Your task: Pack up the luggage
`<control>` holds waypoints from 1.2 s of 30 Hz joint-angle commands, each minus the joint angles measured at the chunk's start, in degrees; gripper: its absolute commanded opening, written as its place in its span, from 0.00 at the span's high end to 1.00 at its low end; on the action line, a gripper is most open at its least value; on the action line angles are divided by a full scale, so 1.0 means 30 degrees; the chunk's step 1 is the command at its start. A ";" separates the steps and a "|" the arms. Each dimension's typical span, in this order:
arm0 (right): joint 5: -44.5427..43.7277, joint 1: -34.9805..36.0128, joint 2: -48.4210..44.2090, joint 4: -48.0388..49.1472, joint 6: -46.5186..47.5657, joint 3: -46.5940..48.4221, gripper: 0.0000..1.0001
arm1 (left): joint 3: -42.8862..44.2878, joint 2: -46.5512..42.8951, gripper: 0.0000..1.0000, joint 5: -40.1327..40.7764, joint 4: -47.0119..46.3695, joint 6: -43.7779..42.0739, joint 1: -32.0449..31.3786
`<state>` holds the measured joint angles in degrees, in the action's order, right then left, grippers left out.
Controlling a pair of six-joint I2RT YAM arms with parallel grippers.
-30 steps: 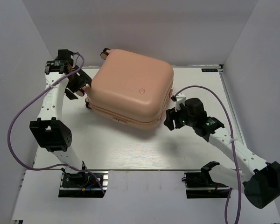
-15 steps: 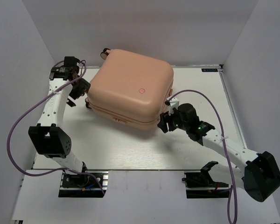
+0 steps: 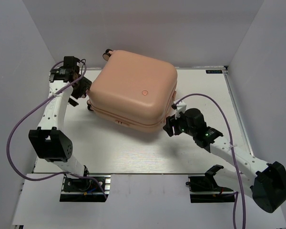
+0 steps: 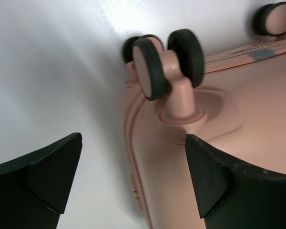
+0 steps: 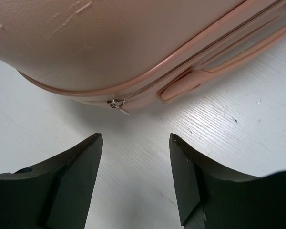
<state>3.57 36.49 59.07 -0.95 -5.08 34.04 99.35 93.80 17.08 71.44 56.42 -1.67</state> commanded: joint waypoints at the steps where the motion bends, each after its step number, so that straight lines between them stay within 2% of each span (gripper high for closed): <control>1: -0.0575 -0.0005 -0.0530 -0.0503 0.0580 -0.0068 0.36 | -0.1033 -0.1793 0.00 -0.0391 -0.3038 0.1054 -0.0205; 4: -0.0488 -0.0006 -0.0383 -0.0416 0.0872 -0.0039 0.36 | -0.1098 -0.1123 0.00 -0.0713 -0.3452 0.1259 -0.0174; 12: -0.0400 -0.0005 0.0437 -0.0064 0.1284 0.0370 0.33 | 0.1684 0.3009 0.02 0.0135 -0.2633 0.1875 -0.0526; 15: -0.0255 -0.0034 0.0642 0.0692 0.1313 0.0371 0.33 | 0.1543 0.3830 0.11 0.0225 -0.2106 0.2314 -0.0556; 16: -0.0080 -0.0034 0.0933 0.1046 0.1284 0.0284 0.33 | 0.1193 0.3889 0.23 0.0311 -0.2133 0.2402 -0.0614; 18: 0.0448 -0.0034 0.1227 0.1837 0.1489 0.0283 0.33 | 0.0434 0.3774 0.39 0.0399 -0.2192 0.2753 -0.0644; 19: 0.0623 -0.0005 0.1693 0.2130 0.1518 0.0254 0.33 | -0.0181 0.3657 0.53 0.0516 -0.2308 0.2900 -0.0702; 22: 0.1006 -0.0005 0.2311 0.4179 0.1460 -0.0126 0.33 | -0.1443 0.3275 0.68 0.0459 -0.2747 0.3135 -0.0702; 23: 0.1441 -0.0005 0.2777 0.4532 0.1373 -0.0127 0.33 | -0.1708 0.3101 0.76 0.0459 -0.2865 0.3193 -0.0760; 26: 0.1387 -0.0034 0.3363 0.6143 0.1576 0.0018 0.33 | -0.1857 0.3215 0.84 0.0459 -0.2924 0.3019 -0.0761; 28: 0.1503 -0.0063 0.3513 0.6381 0.1606 0.0195 0.40 | -0.1653 0.3391 0.88 0.0401 -0.2808 0.2785 -0.0790; 29: 0.1562 -0.0035 0.3746 0.6410 0.1606 0.0457 0.47 | -0.1594 0.3450 0.90 0.0400 -0.2749 0.2726 -0.0819; 31: 0.1913 -0.0035 0.3981 0.6673 0.1606 0.0547 0.50 | -0.1535 0.3539 0.91 0.0400 -0.2719 0.2668 -0.0849; 33: 0.2292 -0.0063 0.4244 0.7023 0.1228 0.0605 0.60 | -0.1447 0.3655 0.94 0.0429 -0.2690 0.2637 -0.0936; 35: 0.2353 0.0024 0.4422 0.7230 0.0962 0.0577 0.61 | -0.1476 0.3626 0.97 0.0371 -0.2719 0.2550 -0.0936; 36: 0.2354 -0.0005 0.4451 0.7347 0.0932 0.0489 0.66 | -0.1389 0.3655 1.00 0.0371 -0.2719 0.2521 -0.0966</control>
<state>11.27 36.45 70.57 12.32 -1.61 33.85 97.19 101.84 20.27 57.32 65.17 -2.76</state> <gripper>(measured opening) 0.362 0.599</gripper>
